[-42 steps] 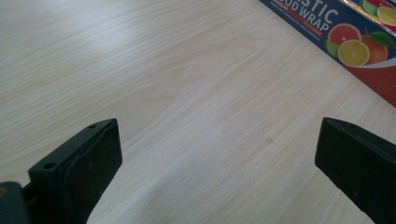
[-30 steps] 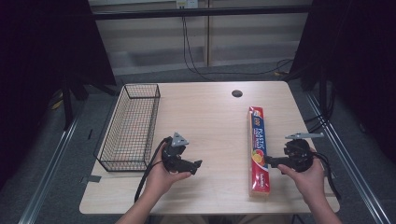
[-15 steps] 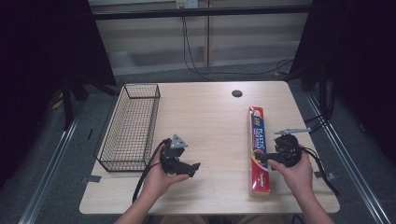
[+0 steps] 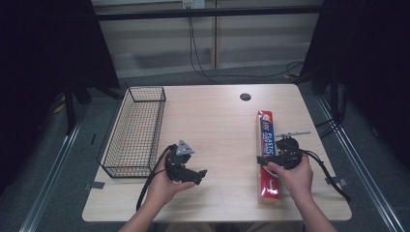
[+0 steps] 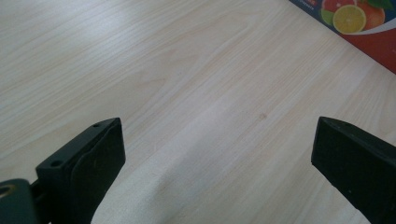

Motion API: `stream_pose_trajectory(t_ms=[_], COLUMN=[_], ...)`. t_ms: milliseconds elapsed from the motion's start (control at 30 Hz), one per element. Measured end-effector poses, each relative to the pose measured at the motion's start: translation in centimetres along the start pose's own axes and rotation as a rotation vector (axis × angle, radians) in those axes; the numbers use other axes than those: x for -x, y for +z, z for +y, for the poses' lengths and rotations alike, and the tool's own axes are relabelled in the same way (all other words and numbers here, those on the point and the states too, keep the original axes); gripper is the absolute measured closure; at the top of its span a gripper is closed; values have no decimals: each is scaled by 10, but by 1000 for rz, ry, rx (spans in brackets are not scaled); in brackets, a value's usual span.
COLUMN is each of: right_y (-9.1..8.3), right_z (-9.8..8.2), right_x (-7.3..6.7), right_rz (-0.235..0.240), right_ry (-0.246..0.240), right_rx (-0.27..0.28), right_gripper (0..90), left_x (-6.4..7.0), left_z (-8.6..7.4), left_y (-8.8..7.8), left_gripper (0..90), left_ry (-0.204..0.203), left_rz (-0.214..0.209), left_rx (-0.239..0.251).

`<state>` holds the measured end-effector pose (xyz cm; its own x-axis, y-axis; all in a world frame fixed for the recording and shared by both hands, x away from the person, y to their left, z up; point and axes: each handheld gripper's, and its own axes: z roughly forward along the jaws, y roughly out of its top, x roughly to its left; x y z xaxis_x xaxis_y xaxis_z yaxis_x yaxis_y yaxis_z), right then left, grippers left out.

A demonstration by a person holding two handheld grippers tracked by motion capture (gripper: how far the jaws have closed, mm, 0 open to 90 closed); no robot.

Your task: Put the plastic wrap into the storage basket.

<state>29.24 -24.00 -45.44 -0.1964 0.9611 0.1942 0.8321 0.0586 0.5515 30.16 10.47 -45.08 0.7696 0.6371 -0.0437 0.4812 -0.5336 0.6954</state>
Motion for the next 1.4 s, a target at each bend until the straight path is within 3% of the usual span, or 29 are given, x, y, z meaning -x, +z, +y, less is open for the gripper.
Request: stream_pose_trajectory(t_ms=[733, 967, 1033, 1167, 1267, 1400], right_y=[16, 13, 11, 10, 13, 13], right_z=[8, 2, -1, -5, -8, -8], right_x=[-3, -6, -6, -7, -11, -14], right_rz=[-45, -57, -62, -43, -56, -77], right_ry=[25, 16, 13, 18, 12, 0], right_rx=[-9, -38, -42, -49, -61, -67], right_gripper=[137, 176, 191, 218, 210, 228], left_x=[2, 4, 5, 6, 8, 7], left_z=[0, 0, 1, 1, 1, 1], left_y=[1, -2, -2, -1, 0, 0], left_gripper=[32, 33, 33, 33, 34, 36], left_ry=[9, 20, 27, 29, 12, 26], left_rz=[-3, 5, 7, 8, -1, 0], left_rx=[4, 3, -16, -17, -3, -15])
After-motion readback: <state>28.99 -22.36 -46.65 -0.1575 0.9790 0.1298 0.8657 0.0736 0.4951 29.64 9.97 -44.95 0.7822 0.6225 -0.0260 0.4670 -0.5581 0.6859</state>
